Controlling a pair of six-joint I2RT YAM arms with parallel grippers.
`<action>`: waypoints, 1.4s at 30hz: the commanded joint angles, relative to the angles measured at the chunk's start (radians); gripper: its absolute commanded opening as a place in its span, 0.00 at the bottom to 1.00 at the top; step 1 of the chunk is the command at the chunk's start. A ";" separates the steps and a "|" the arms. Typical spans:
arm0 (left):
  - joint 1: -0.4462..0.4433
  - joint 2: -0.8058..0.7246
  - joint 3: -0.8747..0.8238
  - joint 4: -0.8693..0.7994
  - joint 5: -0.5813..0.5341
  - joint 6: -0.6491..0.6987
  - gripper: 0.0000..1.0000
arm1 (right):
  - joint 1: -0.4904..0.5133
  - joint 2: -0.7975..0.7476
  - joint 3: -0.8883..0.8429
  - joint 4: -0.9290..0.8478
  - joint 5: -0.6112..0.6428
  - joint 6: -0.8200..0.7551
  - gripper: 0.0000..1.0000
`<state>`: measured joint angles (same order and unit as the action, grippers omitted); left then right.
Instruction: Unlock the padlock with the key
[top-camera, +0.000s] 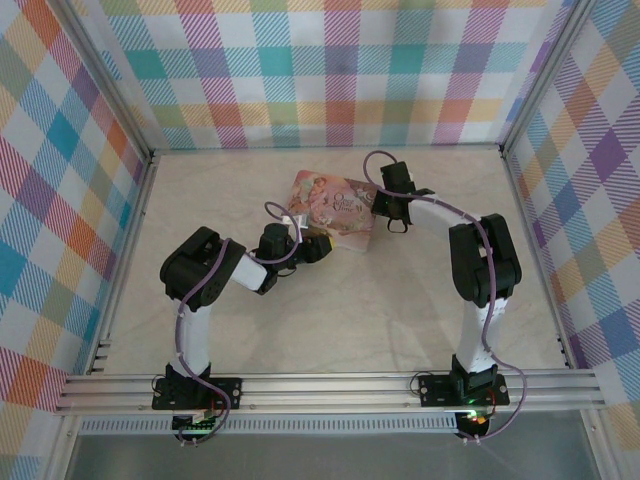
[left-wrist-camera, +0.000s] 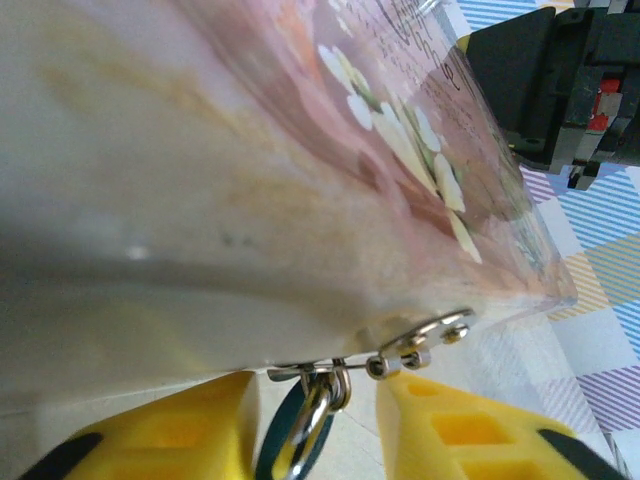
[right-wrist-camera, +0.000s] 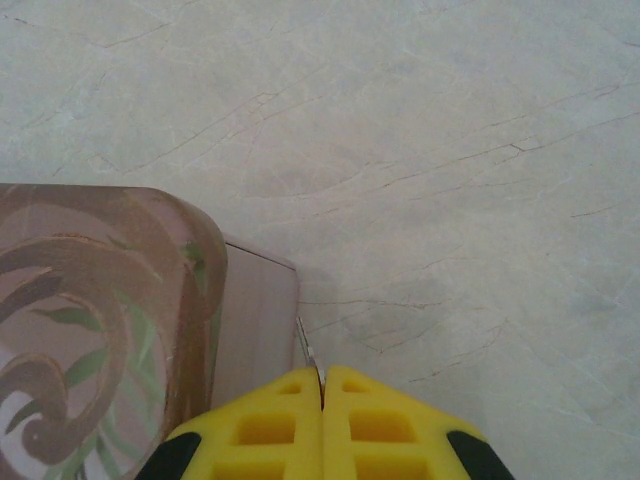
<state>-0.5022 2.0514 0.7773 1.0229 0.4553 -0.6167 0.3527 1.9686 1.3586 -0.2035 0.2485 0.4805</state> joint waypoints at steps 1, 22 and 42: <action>0.010 0.023 0.004 -0.039 0.028 -0.020 0.32 | 0.017 0.003 -0.001 0.021 -0.043 -0.019 0.00; 0.022 -0.037 -0.016 -0.334 0.079 0.086 0.20 | 0.017 0.086 0.135 0.002 -0.119 -0.125 0.00; 0.042 -0.072 -0.001 -0.302 0.074 0.059 0.29 | 0.021 0.105 0.170 -0.004 -0.247 -0.188 0.00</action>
<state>-0.4740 1.9743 0.7753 0.8146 0.4973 -0.5091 0.3393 2.1132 1.5555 -0.2070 0.0921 0.3046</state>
